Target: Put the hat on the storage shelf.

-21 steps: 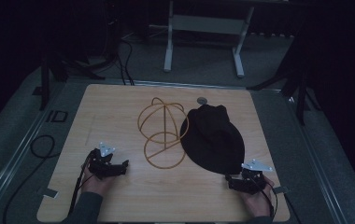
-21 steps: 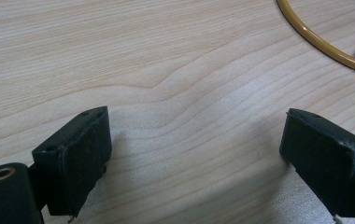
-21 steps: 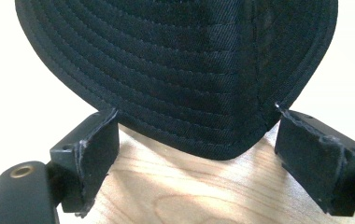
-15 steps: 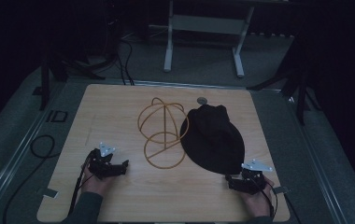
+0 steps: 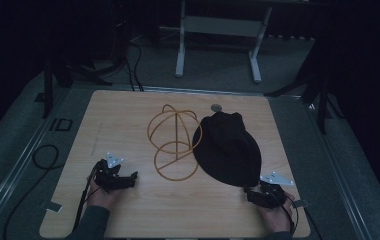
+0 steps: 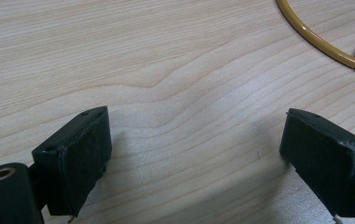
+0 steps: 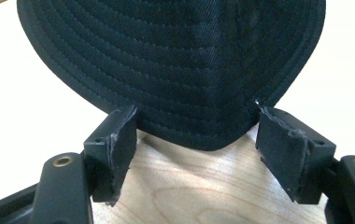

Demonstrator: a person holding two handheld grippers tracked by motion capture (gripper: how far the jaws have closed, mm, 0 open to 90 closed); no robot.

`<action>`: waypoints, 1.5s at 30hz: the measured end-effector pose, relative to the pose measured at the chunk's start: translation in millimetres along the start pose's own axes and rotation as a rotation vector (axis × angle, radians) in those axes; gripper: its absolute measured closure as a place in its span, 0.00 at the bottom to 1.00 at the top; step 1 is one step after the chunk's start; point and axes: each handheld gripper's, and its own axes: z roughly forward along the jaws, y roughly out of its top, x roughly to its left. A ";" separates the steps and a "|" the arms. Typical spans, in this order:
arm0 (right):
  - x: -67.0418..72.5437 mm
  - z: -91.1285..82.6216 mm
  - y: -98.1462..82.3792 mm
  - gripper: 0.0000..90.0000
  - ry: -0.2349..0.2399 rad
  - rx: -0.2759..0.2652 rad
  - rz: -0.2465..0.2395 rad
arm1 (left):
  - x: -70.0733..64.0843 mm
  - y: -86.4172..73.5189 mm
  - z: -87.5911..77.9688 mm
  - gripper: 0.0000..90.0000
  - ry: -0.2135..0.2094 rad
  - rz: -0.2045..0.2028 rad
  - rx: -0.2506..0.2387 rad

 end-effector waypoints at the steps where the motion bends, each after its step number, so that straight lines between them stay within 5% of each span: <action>1: -0.3 -0.2 0.3 0.32 0.002 0.004 -0.003 | 0.0 0.0 0.0 0.11 0.000 0.000 0.000; 10: -9.1 -6.8 4.9 0.46 0.020 0.055 0.000 | 0.0 -0.1 -0.1 0.11 0.000 0.001 0.001; 22: -9.5 -23.3 16.2 0.45 0.031 0.049 -0.073 | 0.0 -0.1 -0.1 0.11 0.000 0.000 0.000; 45: -5.1 -26.7 44.2 0.41 0.061 0.111 -0.195 | -0.2 -0.1 0.0 0.10 0.000 -0.001 -0.001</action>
